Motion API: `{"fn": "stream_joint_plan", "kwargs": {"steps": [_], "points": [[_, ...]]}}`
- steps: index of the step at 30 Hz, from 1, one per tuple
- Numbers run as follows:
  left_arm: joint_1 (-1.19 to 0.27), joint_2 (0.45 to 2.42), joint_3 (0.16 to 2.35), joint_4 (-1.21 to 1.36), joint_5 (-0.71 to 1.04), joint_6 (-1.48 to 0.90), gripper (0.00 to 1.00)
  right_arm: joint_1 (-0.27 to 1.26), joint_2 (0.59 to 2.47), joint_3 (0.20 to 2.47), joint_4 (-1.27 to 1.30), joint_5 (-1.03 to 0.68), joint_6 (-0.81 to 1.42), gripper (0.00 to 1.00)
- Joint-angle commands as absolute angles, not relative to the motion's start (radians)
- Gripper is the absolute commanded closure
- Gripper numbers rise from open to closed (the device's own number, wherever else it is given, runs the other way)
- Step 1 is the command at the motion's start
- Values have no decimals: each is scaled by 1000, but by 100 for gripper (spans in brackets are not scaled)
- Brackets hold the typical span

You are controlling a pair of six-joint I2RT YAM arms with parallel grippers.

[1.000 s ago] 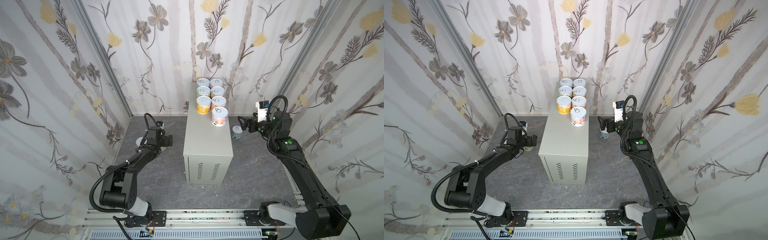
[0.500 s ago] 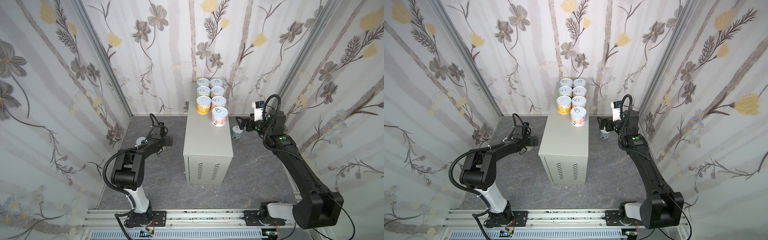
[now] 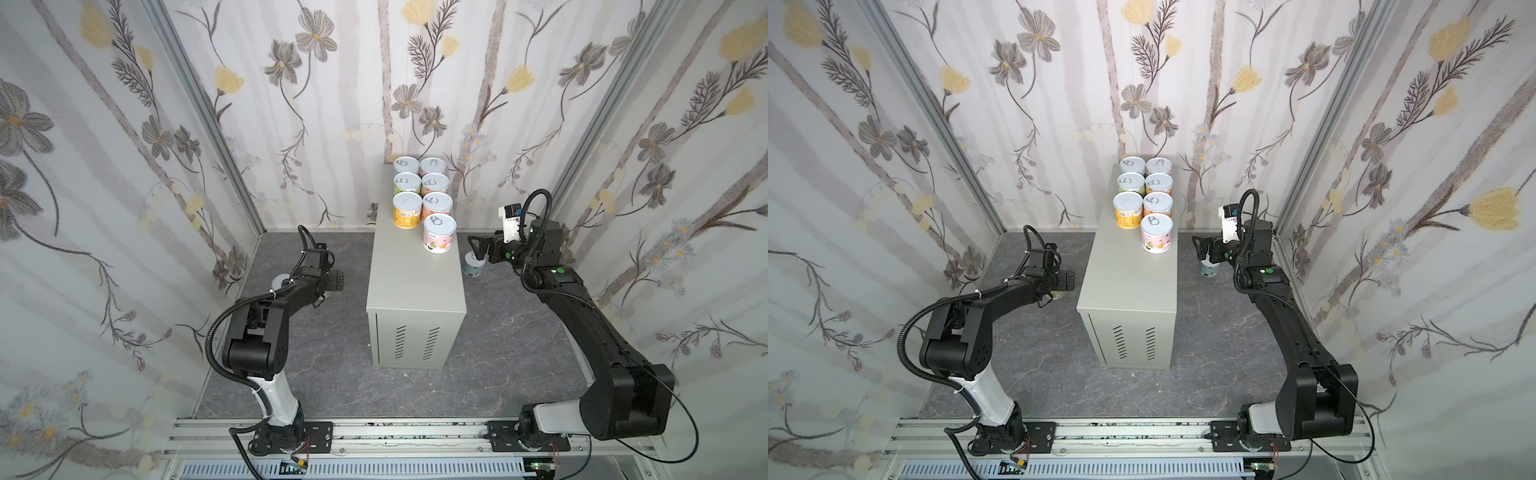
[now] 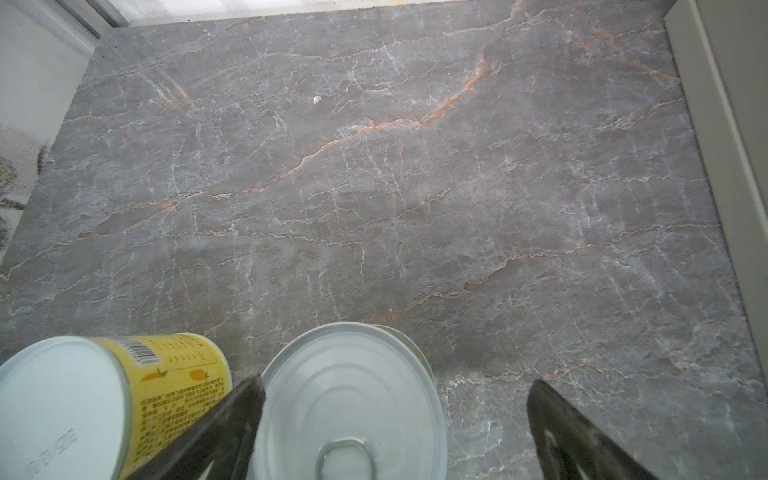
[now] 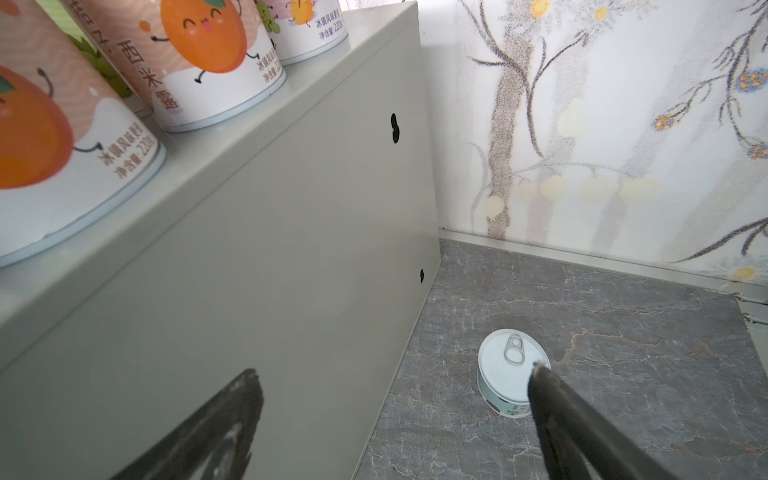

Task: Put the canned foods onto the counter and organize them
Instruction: 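Grasp the green floor can with the left gripper while the right hovers nearby, then lift the green can up toward the cabinet top with the left gripper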

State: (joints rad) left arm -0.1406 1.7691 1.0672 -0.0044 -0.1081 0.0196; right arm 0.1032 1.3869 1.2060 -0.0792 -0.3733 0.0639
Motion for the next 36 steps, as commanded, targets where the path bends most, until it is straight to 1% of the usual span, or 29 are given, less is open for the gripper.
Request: {"fn": "stream_joint_plan", "kwargs": {"steps": [1,5,10,15,27,30,33,36], "points": [[-140,1734,1073,13,-95,14,0,103,1385,1208,-35,-399,63,0],[-139,1710,1066,28,-121,25,0,101,1381,1202,-35,-399,60,0],[-130,1758,1077,13,-146,36,0,98,1377,1203,-37,-399,60,0],[-106,1813,1090,5,-130,38,0,98,1388,1220,-66,-403,53,0],[-98,1888,1094,0,-94,37,0,99,1401,1224,-72,-397,54,0],[-97,1901,1097,0,-97,34,3,98,1401,1224,-75,-397,55,0],[-97,1917,1100,-5,-94,40,10,99,1399,1223,-77,-396,55,0],[-97,1925,1100,-5,-98,40,15,98,1394,1220,-77,-394,57,0]]}}
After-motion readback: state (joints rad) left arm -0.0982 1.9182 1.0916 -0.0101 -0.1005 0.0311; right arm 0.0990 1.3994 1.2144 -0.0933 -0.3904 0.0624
